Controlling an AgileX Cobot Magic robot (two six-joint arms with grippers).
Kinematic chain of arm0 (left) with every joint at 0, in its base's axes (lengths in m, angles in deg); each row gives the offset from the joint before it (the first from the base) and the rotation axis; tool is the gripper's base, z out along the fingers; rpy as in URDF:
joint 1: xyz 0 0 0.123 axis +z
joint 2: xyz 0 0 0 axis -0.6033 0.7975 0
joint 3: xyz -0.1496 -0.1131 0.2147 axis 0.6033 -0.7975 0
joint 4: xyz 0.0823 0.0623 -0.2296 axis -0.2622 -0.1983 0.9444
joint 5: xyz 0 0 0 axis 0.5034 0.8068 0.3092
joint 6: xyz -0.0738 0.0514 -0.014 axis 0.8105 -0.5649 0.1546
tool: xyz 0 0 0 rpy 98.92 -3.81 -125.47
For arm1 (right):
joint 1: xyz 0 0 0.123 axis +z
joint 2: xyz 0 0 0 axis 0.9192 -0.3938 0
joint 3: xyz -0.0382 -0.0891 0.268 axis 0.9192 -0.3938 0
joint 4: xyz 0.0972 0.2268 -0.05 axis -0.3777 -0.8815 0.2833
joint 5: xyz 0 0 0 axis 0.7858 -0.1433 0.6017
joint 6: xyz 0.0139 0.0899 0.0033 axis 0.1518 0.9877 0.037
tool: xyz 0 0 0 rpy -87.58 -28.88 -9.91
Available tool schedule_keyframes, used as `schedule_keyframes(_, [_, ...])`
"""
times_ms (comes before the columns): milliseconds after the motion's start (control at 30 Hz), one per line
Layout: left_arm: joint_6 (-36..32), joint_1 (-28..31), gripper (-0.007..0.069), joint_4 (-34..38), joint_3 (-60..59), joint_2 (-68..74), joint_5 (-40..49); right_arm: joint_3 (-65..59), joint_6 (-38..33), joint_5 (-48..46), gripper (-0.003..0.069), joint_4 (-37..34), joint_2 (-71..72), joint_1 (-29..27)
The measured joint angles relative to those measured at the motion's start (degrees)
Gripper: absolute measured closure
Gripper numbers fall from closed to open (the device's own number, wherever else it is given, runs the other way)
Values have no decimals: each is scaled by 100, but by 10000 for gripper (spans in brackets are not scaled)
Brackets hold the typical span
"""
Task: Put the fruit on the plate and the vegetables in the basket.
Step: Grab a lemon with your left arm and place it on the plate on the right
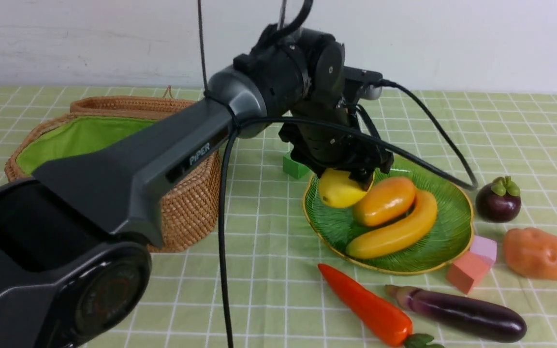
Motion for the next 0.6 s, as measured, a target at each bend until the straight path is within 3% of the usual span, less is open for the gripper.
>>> schedule_keyframes(133, [-3,20,62,0,0,108,-51,0,0,-67,550,0,0,0])
schedule_keyframes(300, [-3,20,-38,0,0,102,-100,0,0,-172,549,0,0,0])
schedule_keyframes(500, [93,20,-27,22,0,-26,-77,0,0,-184,549,0,0,0])
schedule_keyframes(600, [109,20,13,51,0,-223,6,0,0,-186,549,19,0,0])
